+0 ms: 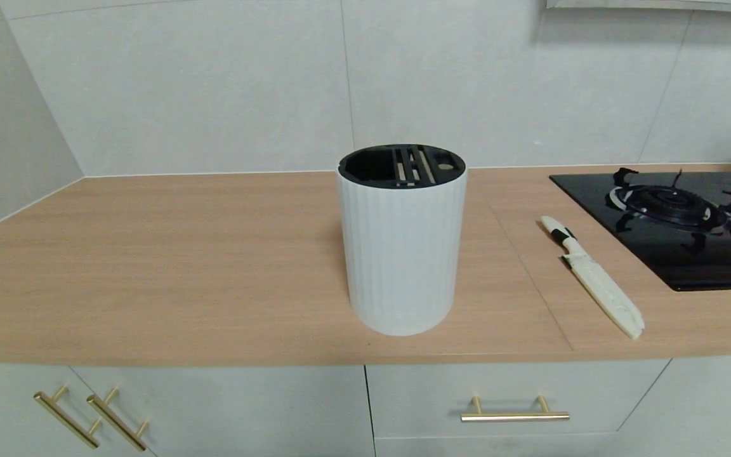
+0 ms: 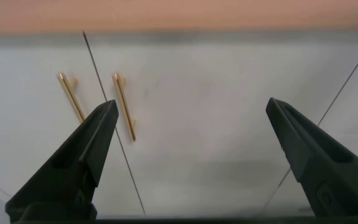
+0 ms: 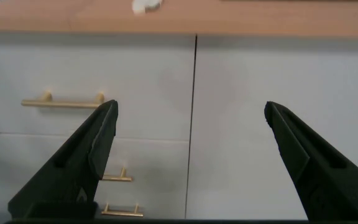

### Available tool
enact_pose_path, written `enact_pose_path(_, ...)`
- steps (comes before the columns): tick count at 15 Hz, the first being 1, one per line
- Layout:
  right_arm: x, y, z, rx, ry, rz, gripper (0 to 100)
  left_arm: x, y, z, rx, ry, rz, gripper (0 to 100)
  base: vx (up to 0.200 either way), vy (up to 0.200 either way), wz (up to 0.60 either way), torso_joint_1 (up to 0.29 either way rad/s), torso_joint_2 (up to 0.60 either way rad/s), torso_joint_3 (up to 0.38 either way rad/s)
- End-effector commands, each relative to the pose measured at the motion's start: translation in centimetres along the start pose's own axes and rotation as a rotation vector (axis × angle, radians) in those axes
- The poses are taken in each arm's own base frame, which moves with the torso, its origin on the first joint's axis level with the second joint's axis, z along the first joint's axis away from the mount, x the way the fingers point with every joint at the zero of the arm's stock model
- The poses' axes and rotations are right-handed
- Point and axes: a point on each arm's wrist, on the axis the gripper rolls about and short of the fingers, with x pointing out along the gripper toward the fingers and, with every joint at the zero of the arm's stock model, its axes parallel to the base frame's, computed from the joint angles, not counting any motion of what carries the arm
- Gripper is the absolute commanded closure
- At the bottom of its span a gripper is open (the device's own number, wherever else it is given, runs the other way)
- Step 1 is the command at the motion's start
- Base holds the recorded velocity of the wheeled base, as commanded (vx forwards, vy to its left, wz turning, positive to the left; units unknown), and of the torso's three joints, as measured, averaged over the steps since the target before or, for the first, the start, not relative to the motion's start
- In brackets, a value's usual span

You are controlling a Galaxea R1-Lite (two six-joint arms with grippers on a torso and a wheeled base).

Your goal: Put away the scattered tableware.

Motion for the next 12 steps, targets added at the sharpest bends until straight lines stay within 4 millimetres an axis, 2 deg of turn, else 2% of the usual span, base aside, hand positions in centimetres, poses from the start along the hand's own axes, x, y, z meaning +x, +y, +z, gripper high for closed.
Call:
enact_pose_path(1, 0.01, 0.00, 0.01, 0.000, 0.001, 0.001, 0, 0.00, 0.00, 0.00, 0.000, 0.000, 0.000, 0, 0.000, 0.000, 0.00, 0.193, -0.48, -0.276)
enact_pose_path(12, 0.01, 0.00, 0.02, 0.000, -0.001, 0.001, 0, 0.00, 0.00, 0.00, 0.000, 0.000, 0.000, 0, 0.000, 0.000, 0.00, 0.234, -0.52, -0.290)
